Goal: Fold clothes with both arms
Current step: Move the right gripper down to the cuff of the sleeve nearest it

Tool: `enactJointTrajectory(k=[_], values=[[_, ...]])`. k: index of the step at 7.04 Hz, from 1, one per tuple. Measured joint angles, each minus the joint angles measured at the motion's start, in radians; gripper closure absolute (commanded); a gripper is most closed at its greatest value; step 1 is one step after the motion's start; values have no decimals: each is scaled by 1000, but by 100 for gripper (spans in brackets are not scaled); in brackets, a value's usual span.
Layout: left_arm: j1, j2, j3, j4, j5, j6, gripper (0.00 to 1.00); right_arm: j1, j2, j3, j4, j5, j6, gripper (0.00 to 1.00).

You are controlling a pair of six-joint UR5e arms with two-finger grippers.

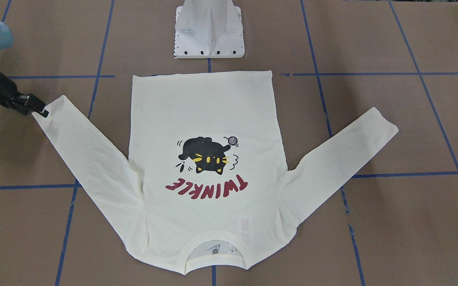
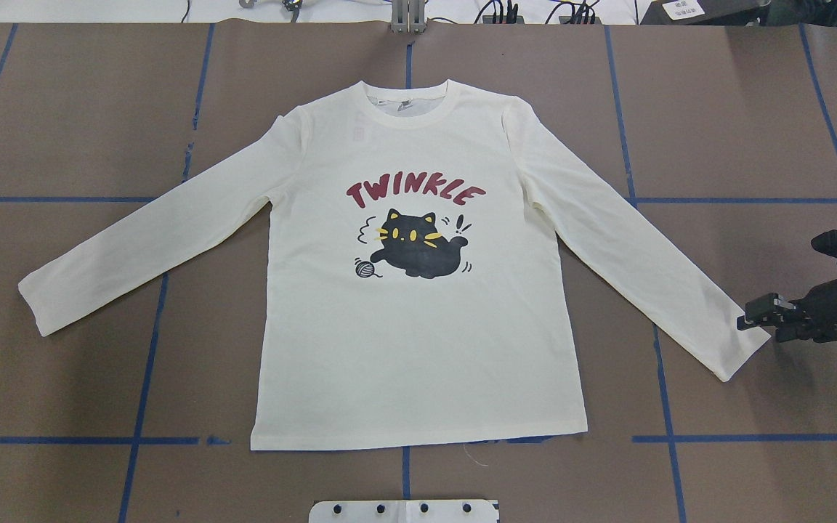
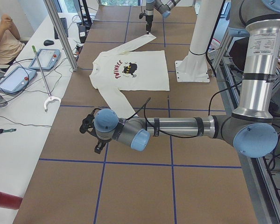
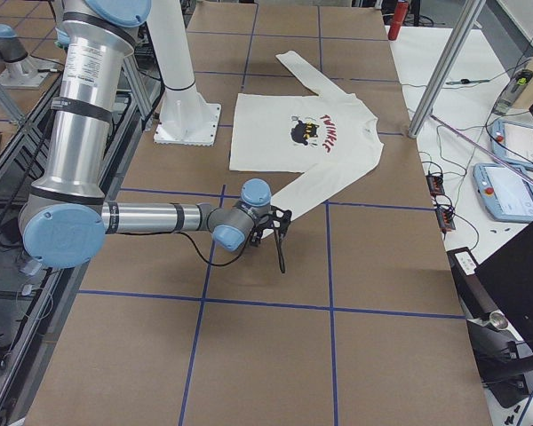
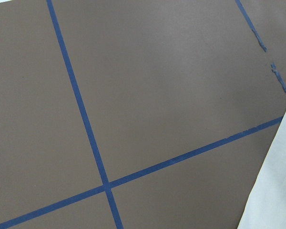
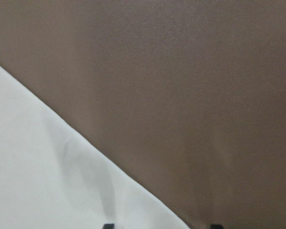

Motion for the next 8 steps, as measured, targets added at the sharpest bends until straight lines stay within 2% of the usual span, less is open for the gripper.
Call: enactJointTrajectory(k=[1,2,5,6,7,8], values=[[0,1,-2,0,0,0,0,1,-1,0,0,1,5,95],[0,1,-4,0,-1,-1,0,1,-3,-1,0,1,7,100],[0,-1,-5,0,-1,-1,0,3,-5,18,0,7,8,100],[0,-3,-5,0,-1,-1,0,2,15,68,-25,13,23,100],[0,-6,-3,0,-1,-1,0,6,97,140,-134,19,56,100],[0,-7,-2,0,-2,-2,0,19,277,190,-352,21,86,100]])
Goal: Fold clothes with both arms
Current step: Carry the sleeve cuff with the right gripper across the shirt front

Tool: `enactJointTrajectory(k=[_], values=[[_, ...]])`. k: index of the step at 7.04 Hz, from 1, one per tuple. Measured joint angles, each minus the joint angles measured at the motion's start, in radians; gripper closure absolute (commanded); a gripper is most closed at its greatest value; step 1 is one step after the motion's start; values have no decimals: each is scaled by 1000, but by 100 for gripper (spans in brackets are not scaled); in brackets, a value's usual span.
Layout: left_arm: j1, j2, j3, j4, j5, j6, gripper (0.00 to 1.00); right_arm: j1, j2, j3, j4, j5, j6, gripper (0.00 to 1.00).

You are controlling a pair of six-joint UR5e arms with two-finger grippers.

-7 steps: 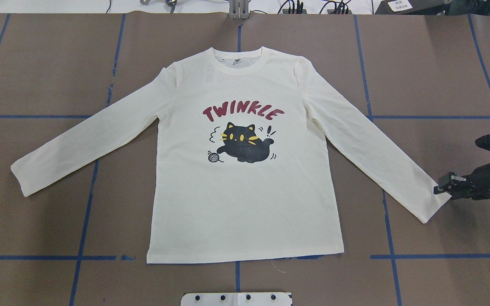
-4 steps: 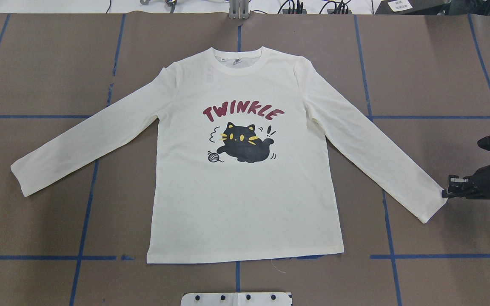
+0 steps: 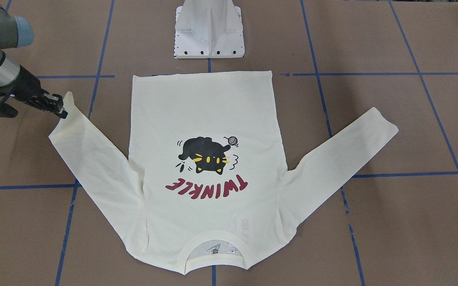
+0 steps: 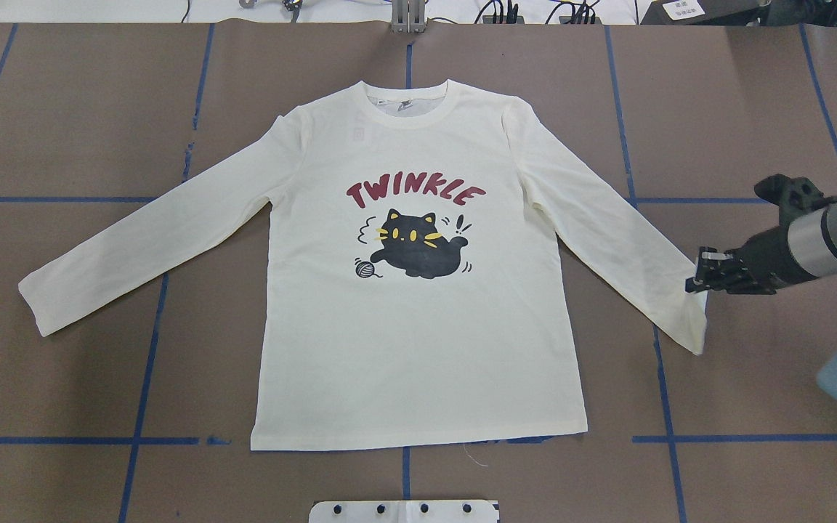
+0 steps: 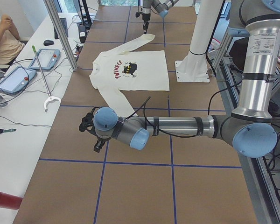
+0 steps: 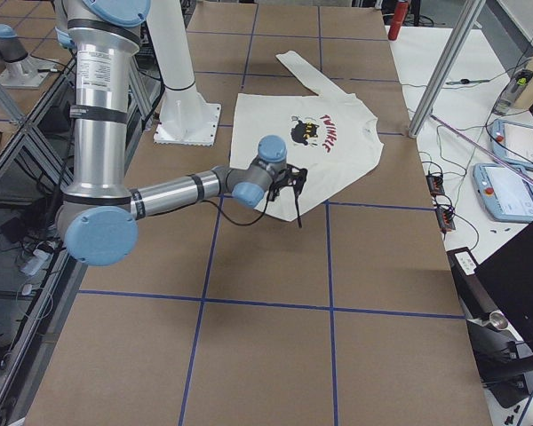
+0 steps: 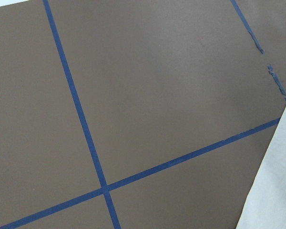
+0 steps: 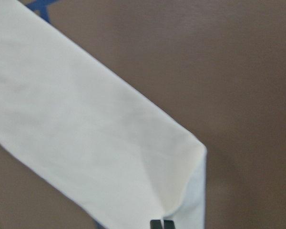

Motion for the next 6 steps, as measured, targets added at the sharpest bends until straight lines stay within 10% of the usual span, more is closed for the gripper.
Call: enactJointTrajectory(k=[3,6], values=[[1,0,2,0,-1,-2,0,-10,597,-134,-446,-54,35,100],[1,-1,0,0,-1,-4,0,-156,1031,-677,-218,-239,120,100]])
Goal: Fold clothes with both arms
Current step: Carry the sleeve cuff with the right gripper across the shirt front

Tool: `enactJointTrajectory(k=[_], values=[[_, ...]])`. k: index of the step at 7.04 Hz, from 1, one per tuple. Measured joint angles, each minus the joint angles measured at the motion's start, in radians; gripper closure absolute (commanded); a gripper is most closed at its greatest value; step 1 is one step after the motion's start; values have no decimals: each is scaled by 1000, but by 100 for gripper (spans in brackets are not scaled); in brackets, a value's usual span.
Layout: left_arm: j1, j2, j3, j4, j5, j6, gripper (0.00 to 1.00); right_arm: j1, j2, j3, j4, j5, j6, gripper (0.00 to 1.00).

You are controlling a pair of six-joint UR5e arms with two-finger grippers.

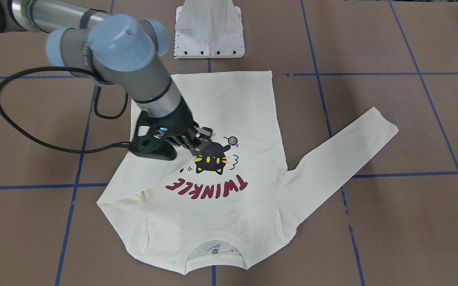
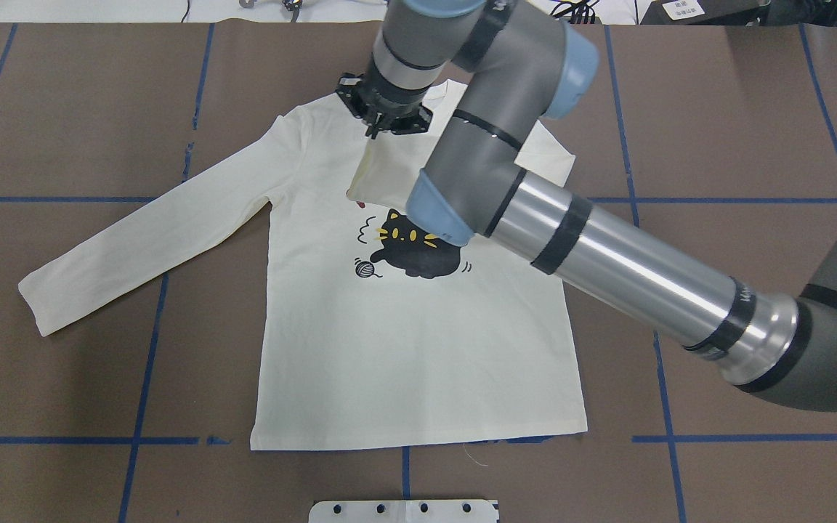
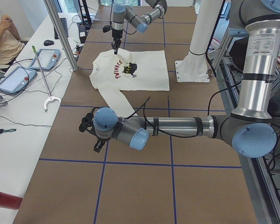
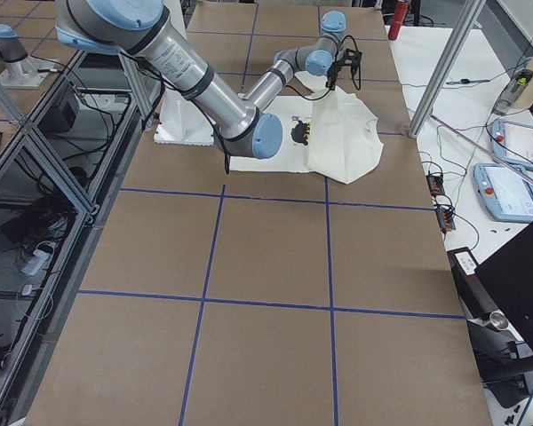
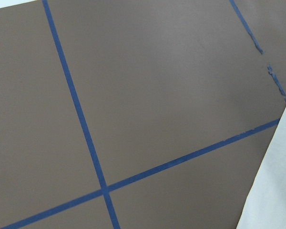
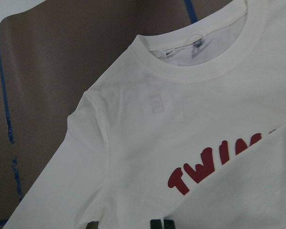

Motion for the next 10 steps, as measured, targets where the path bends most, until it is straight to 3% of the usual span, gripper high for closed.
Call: enactJointTrajectory(k=[2,3,4,5,8,10], values=[[1,-4,-1,0,0,0,0,-96,105,-184,134,-134,23,100],[6,-8,-2,-1,0,-1,0,-138,135,-230,173,-185,26,100],[16,-15,-2,-1,-1,-1,0,-171,148,-249,207,-217,27,26],[27,-20,-2,-1,-1,-2,0,-201,155,-256,228,-237,27,0],[129,-59,-1,-16,2,-126,0,-246,169,-259,265,-277,29,0],[273,-61,0,-126,50,-289,0,-191,175,-239,272,-261,94,0]])
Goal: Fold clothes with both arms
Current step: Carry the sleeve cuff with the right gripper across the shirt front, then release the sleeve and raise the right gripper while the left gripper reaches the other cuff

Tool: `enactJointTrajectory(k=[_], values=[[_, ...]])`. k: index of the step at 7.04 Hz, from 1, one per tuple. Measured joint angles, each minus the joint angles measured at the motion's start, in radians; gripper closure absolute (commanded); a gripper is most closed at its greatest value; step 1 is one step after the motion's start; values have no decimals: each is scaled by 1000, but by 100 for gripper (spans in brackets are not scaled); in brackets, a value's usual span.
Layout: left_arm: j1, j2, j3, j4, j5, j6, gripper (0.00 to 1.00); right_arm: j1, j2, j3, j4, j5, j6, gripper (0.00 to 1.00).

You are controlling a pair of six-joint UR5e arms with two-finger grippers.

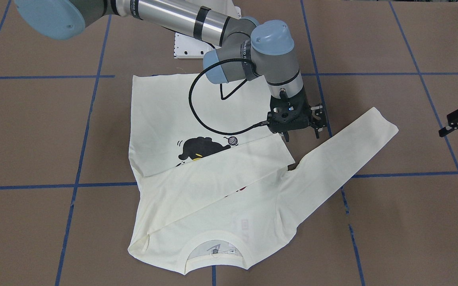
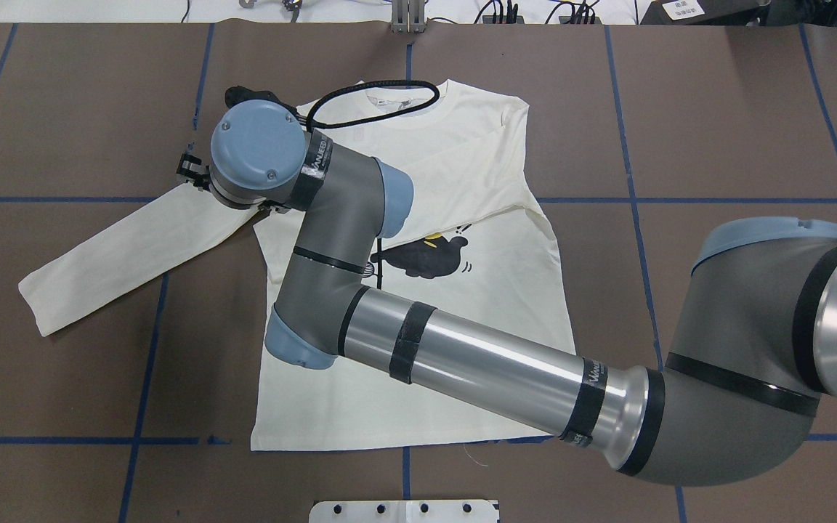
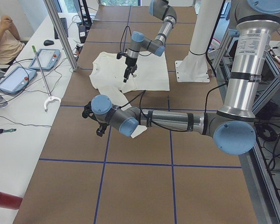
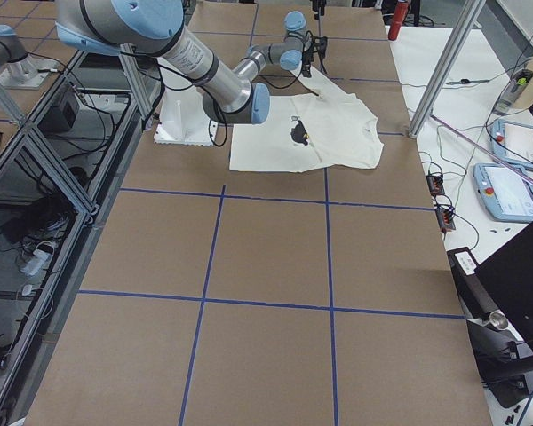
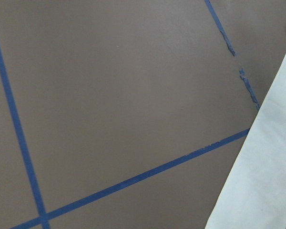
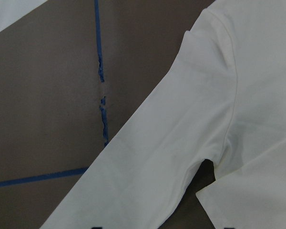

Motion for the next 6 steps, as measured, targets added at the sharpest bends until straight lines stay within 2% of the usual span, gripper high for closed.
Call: enactJointTrajectory(k=[1,2,4,6], values=[[84,0,3,-52,86,-135,0,47,-43,56,-10,42,34,0],[150,5,13,-97,158,-260,3,97,-137,151,-23,87,47,0],[195,90,19,-160,192,-367,3,209,-340,301,-29,209,14,0],[219,153,10,-230,183,-486,3,277,-439,345,-26,282,-77,0]])
